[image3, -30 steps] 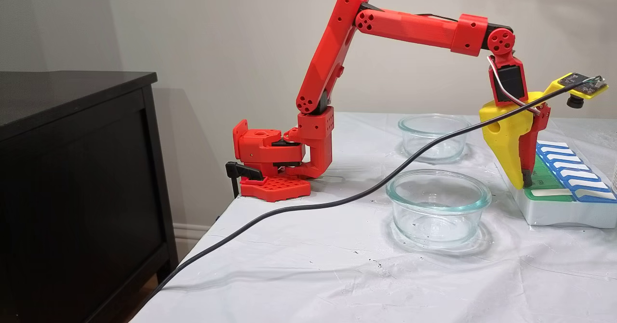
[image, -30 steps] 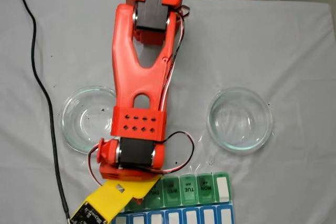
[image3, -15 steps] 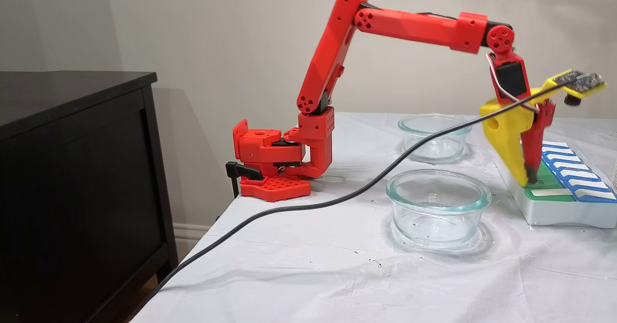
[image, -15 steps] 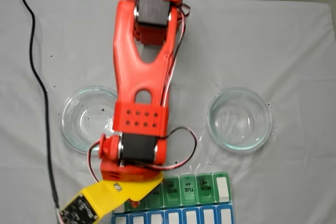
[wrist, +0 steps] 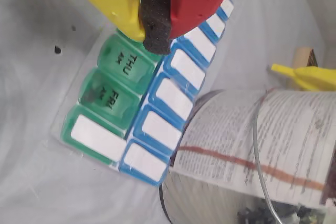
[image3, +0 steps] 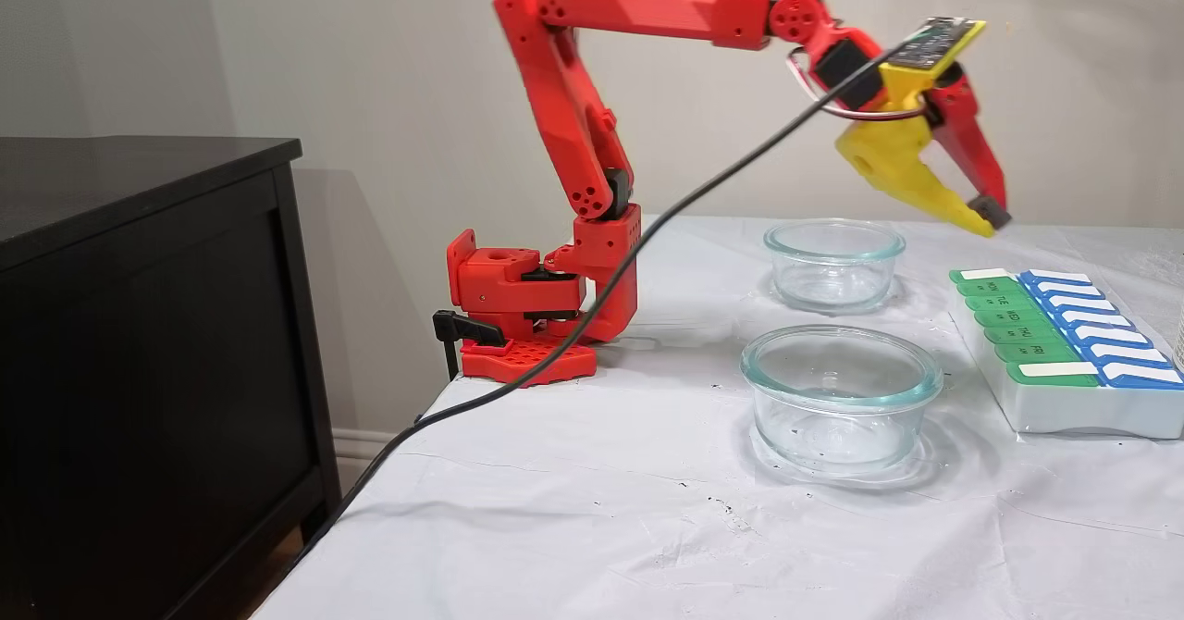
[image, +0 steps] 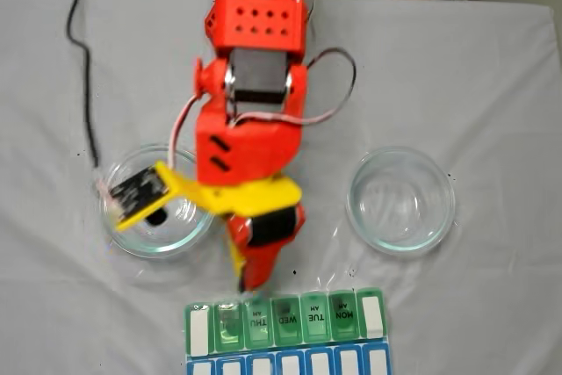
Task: Sort medicines into box.
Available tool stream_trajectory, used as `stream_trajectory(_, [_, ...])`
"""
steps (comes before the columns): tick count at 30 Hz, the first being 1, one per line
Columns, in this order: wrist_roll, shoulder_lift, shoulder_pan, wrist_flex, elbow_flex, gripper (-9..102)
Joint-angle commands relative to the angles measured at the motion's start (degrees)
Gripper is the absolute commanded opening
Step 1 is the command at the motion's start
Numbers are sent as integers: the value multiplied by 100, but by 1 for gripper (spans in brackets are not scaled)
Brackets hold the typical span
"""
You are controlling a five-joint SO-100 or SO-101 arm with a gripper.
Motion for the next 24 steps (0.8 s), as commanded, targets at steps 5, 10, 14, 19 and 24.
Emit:
stream_trajectory(5, [-88,1450,-369,352,1591,0])
stream_trajectory(10, [-396,4254,-747,1178,3445,0])
stream_trajectory(14, [-272,4236,-861,1529,3700,0])
stream_trajectory(19, [-70,4236,-888,1380,4236,0])
stream_trajectory(24, [264,4236,-844,2127,3999,0])
